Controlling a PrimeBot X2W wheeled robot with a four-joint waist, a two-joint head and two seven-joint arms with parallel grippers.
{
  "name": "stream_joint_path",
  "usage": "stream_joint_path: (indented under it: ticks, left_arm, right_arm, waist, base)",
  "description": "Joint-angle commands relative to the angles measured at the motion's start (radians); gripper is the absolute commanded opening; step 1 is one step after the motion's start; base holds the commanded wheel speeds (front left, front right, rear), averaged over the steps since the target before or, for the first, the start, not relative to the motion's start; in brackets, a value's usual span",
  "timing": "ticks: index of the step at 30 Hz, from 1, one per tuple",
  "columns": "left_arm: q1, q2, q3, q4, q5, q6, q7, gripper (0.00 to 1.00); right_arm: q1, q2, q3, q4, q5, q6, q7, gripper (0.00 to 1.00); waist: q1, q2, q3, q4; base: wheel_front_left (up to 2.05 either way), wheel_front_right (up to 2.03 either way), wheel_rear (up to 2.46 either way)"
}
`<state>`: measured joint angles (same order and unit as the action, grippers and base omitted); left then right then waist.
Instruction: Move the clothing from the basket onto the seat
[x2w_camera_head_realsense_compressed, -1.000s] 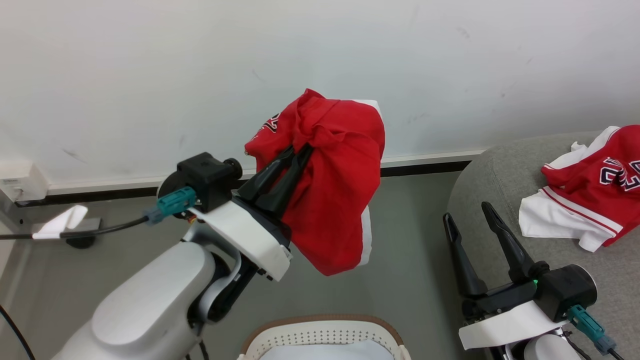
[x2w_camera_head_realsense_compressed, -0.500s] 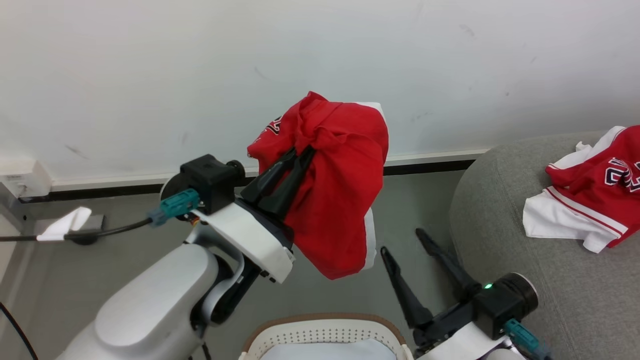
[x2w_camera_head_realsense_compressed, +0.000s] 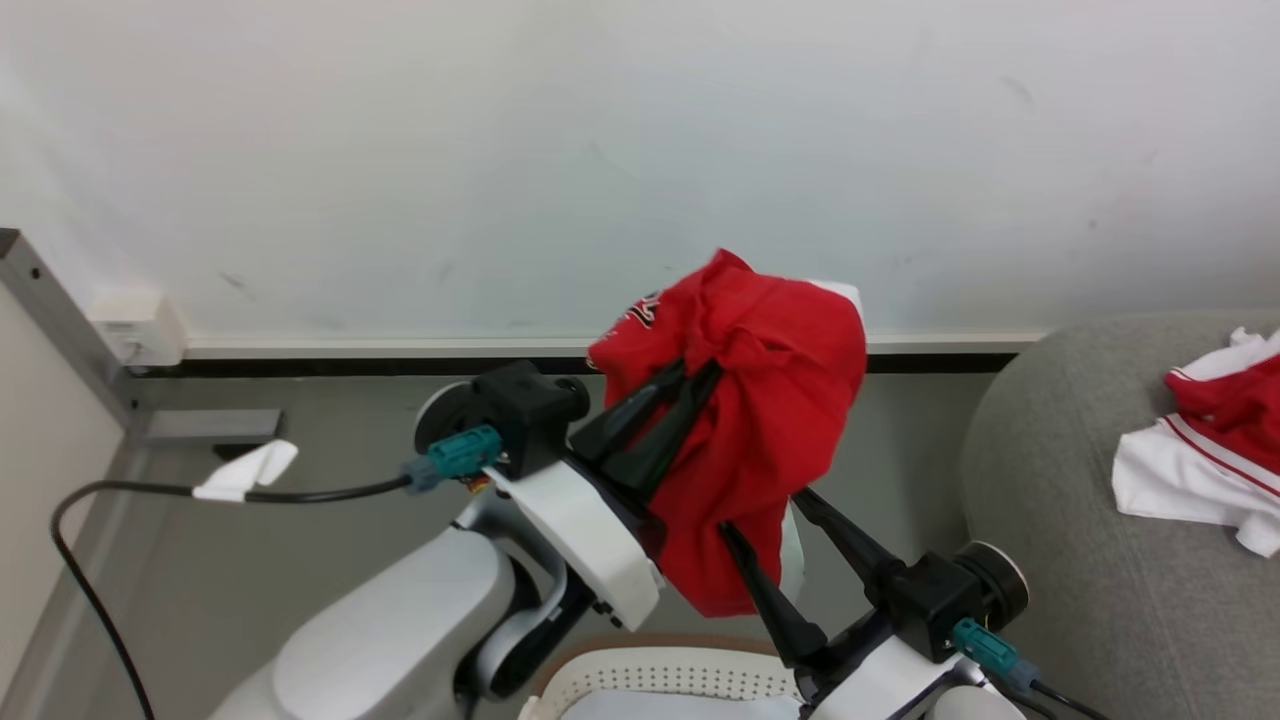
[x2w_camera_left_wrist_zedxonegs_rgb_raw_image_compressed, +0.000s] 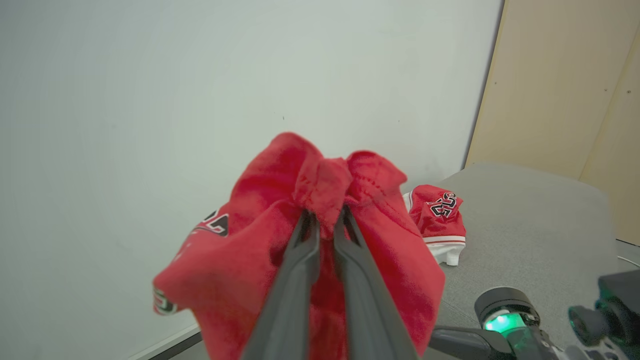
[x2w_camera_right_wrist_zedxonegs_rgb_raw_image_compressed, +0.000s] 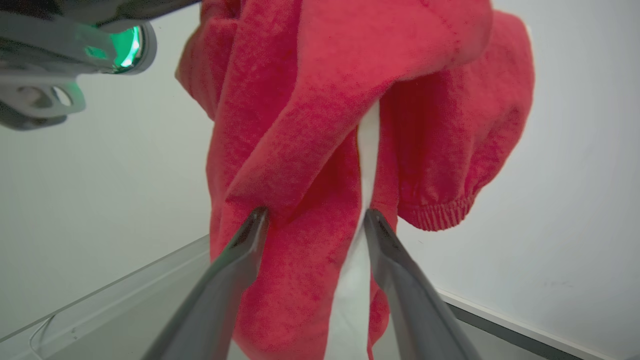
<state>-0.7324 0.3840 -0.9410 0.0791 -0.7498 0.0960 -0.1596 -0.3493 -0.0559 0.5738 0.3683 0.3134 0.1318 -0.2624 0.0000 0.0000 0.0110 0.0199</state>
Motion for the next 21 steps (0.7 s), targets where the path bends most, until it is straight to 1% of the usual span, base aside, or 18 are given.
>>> stream_joint_path:
  ticks: [1,6,11,15,16,18,21]
  left_arm:
    - [0.012,-0.009,-0.006,-0.001,0.01,-0.004,0.001,0.0]
    - [0.022,-0.028,-0.034,-0.004,0.014,-0.01,0.008,0.0]
    - [0.026,-0.041,-0.053,-0.006,0.012,-0.012,0.014,0.0]
    - [0.027,-0.044,-0.055,-0.008,0.009,-0.009,0.018,0.0]
    - [0.027,-0.044,-0.055,-0.008,0.008,-0.008,0.018,0.0]
    - [0.024,-0.045,-0.055,-0.01,0.007,-0.007,0.018,0.0]
    - [0.023,-0.042,-0.05,-0.01,0.002,-0.003,0.015,0.0]
  right_arm:
    - [-0.012,-0.008,0.005,0.021,0.013,-0.002,-0.002,1.0]
    - [-0.024,-0.018,0.012,0.082,0.045,-0.002,-0.002,1.0]
    - [-0.059,-0.02,0.077,0.143,0.092,-0.002,-0.002,1.0]
    - [-0.085,-0.015,0.113,0.171,0.118,-0.002,-0.002,1.0]
    - [-0.089,-0.012,0.12,0.18,0.13,-0.002,-0.002,0.49]
    - [-0.099,-0.006,0.127,0.199,0.152,-0.002,-0.002,0.0]
    - [-0.111,0.001,0.122,0.205,0.169,-0.002,-0.002,0.0]
  waist:
    - [0.0,0.0,-0.013,0.025]
    - [0.0,0.0,-0.027,0.065]
    - [0.0,0.0,-0.038,0.095]
    - [0.0,0.0,-0.041,0.106]
    - [0.0,0.0,-0.041,0.109]
    - [0.0,0.0,-0.041,0.115]
    - [0.0,0.0,-0.038,0.12]
  base:
    - [0.0,0.0,0.0]
    - [0.0,0.0,0.0]
    - [0.0,0.0,0.0]
    - [0.0,0.0,0.0]
    - [0.0,0.0,0.0]
    - [0.0,0.0,0.0]
    - [0.0,0.0,0.0]
